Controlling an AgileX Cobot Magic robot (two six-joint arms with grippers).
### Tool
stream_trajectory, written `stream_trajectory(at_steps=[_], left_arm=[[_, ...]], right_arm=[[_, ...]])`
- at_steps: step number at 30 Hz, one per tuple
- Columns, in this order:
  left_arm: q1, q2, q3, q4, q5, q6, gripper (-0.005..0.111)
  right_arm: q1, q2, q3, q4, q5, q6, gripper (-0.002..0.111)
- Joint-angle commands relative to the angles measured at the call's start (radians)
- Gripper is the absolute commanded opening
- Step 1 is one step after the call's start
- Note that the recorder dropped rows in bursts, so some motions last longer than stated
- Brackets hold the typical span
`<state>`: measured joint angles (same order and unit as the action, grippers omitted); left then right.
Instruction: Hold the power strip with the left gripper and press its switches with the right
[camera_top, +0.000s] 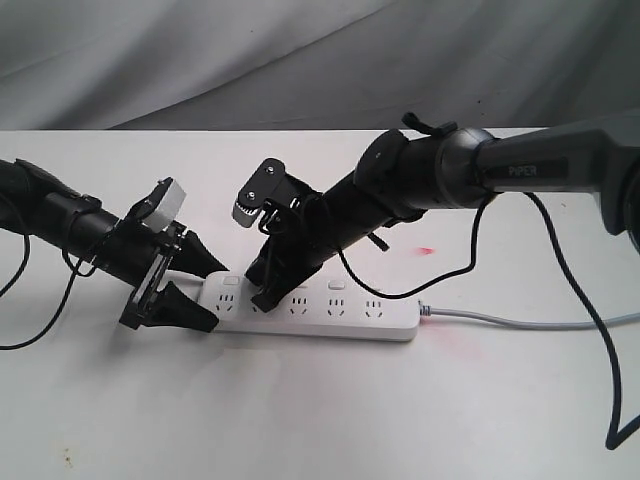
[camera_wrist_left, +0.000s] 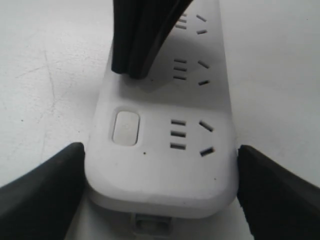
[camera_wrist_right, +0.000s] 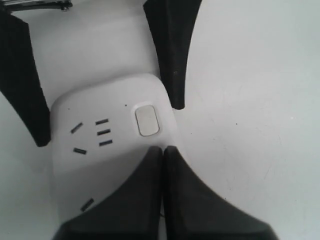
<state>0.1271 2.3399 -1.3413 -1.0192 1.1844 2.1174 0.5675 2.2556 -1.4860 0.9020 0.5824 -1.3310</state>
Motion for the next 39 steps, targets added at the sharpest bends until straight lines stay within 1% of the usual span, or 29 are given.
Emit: stream_trajectory(at_steps=[1, 6, 10, 19, 25, 34, 39], left_arm=[[0.002, 0.045, 0.022, 0.191, -0.116, -0.025, 0.045], [0.002, 0.045, 0.022, 0.191, -0.116, -0.025, 0.045], [0.002, 0.045, 0.022, 0.191, -0.116, -0.025, 0.045], [0.002, 0.045, 0.022, 0.191, -0.116, -0.025, 0.045], [0.002, 0.045, 0.022, 0.193, -0.116, -0.025, 0.045], [0.002, 0.045, 0.022, 0.193, -0.116, -0.025, 0.045], [0.002, 0.045, 0.022, 0.193, -0.116, -0.025, 0.045]], right_arm=[[0.002, 0.055, 0.024, -0.202, 0.007, 0.082, 0.0], [0.002, 0.055, 0.024, -0.239, 0.035, 0.095, 0.0], [0.002, 0.055, 0.024, -0.335, 0.003, 0.187, 0.0], [0.002, 0.091, 0.024, -0.335, 0.003, 0.191, 0.0], [0.013, 0.113, 0.024, -0.338, -0.044, 0.194, 0.0], [0.013, 0.113, 0.024, -0.488, -0.064, 0.266, 0.0], [0.013, 0.113, 0.024, -0.592, -0.082, 0.353, 0.0]])
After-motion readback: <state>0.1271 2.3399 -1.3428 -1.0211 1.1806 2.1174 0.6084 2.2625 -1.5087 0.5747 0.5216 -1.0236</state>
